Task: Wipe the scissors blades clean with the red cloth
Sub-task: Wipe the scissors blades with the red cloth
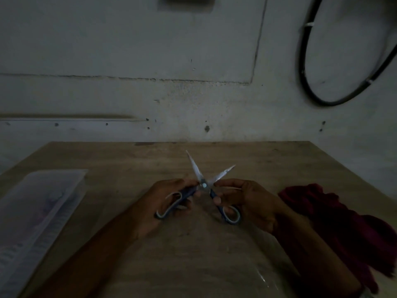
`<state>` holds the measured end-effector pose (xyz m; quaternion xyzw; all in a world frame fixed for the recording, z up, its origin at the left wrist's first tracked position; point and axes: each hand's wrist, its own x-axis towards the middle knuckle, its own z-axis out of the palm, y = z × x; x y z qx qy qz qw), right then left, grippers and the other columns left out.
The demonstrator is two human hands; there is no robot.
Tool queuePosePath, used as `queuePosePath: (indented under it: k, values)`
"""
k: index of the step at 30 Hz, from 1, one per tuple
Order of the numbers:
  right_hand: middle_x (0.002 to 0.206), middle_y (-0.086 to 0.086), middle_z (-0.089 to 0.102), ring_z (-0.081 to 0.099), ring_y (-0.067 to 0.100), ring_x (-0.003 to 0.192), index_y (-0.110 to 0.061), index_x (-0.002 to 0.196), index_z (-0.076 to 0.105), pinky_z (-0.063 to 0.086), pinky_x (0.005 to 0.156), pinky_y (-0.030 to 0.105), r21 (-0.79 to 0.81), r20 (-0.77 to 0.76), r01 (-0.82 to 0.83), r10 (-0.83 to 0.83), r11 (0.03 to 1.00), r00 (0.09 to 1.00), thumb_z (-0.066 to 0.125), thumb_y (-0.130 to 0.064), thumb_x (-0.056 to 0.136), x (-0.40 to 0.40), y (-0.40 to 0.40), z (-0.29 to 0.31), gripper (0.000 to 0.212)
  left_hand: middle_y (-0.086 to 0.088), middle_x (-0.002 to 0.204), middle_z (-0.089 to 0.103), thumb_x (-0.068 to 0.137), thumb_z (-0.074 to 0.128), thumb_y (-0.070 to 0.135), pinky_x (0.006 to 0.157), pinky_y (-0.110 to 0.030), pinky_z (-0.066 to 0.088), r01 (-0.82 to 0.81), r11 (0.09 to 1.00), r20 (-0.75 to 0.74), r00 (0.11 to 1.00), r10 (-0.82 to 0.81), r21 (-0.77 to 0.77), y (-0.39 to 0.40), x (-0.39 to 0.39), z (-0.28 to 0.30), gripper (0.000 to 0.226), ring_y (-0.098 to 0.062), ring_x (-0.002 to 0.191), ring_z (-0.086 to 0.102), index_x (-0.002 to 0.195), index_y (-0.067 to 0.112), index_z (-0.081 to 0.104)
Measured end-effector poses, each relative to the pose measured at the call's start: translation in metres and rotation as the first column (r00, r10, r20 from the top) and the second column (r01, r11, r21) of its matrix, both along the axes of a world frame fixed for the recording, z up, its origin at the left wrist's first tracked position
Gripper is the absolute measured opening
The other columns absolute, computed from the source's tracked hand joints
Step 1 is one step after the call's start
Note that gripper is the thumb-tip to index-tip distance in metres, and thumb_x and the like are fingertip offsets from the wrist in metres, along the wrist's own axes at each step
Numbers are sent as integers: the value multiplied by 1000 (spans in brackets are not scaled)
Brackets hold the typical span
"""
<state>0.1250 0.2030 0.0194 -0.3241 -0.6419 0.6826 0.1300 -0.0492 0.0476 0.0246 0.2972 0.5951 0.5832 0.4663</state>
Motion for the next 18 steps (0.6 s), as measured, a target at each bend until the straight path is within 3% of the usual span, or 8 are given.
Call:
queuePosePath:
  k: [2, 4, 6, 8, 10, 12, 15, 18]
  values:
    - [117, 10, 79, 75, 29, 111, -12, 123, 74, 57, 103, 49, -79, -64, 40, -46, 996, 997, 87, -1, 73, -1, 0, 0, 53, -26, 119, 72, 103, 43, 41, 72, -34, 63, 8, 990, 391, 918, -62, 138, -6, -3, 5, 58, -30, 89, 75, 121, -6, 70]
    - [117, 14, 78, 74, 34, 111, -10, 127, 70, 58, 100, 49, -215, -140, 94, -126, 972, 982, 84, 2, 71, -3, -1, 0, 59, -27, 132, 66, 94, 53, 52, 79, -41, 63, 23, 966, 563, 809, -170, 259, -10, -7, 5, 68, -36, 106, 74, 130, -5, 65]
    - [120, 17, 77, 73, 36, 113, -8, 132, 67, 60, 94, 46, -306, -209, 97, -167, 947, 964, 83, 0, 71, -4, -3, 0, 64, -23, 142, 60, 78, 80, 46, 90, -44, 61, 53, 937, 551, 797, -248, 346, -8, -4, 4, 81, -35, 125, 64, 141, 0, 56]
    - [122, 18, 76, 74, 33, 109, -7, 135, 66, 63, 84, 40, -363, -264, 79, -184, 928, 947, 82, -1, 72, -6, -6, -1, 65, -18, 144, 60, 67, 92, 39, 91, -42, 60, 50, 924, 498, 830, -250, 380, -3, 2, 1, 91, -31, 131, 61, 142, 3, 55]
    - [121, 18, 76, 76, 30, 102, -6, 135, 66, 64, 77, 36, -391, -288, 65, -189, 918, 939, 81, 0, 72, -8, -13, -1, 65, -14, 135, 68, 78, 80, 33, 86, -38, 62, -59, 936, 462, 879, -116, 347, -1, 12, -2, 59, -26, 121, 68, 129, 6, 66]
    - [117, 19, 77, 77, 28, 96, -4, 131, 66, 64, 76, 35, -404, -302, 61, -197, 913, 933, 81, 4, 72, -13, -19, -5, 62, -9, 111, 78, 85, 64, 26, 76, -32, 62, -172, 933, 440, 898, 17, 317, 3, 23, -6, 26, -21, 97, 77, 101, 13, 80]
    - [115, 22, 77, 75, 29, 96, 1, 125, 68, 60, 90, 39, -366, -290, 90, -205, 926, 935, 79, 12, 76, -20, -29, -11, 51, -3, 84, 77, 83, 64, 22, 57, -24, 61, -275, 922, 375, 913, 162, 271, 14, 26, -20, 18, -15, 72, 71, 94, 16, 77]
    - [107, 19, 79, 75, 32, 100, 3, 122, 69, 58, 100, 44, -329, -251, 155, -244, 931, 937, 80, 14, 77, -21, -28, -17, 48, -2, 89, 80, 81, 66, 25, 61, -23, 62, -292, 916, 345, 919, 189, 276, 23, 23, -27, 25, -12, 74, 76, 101, 15, 76]
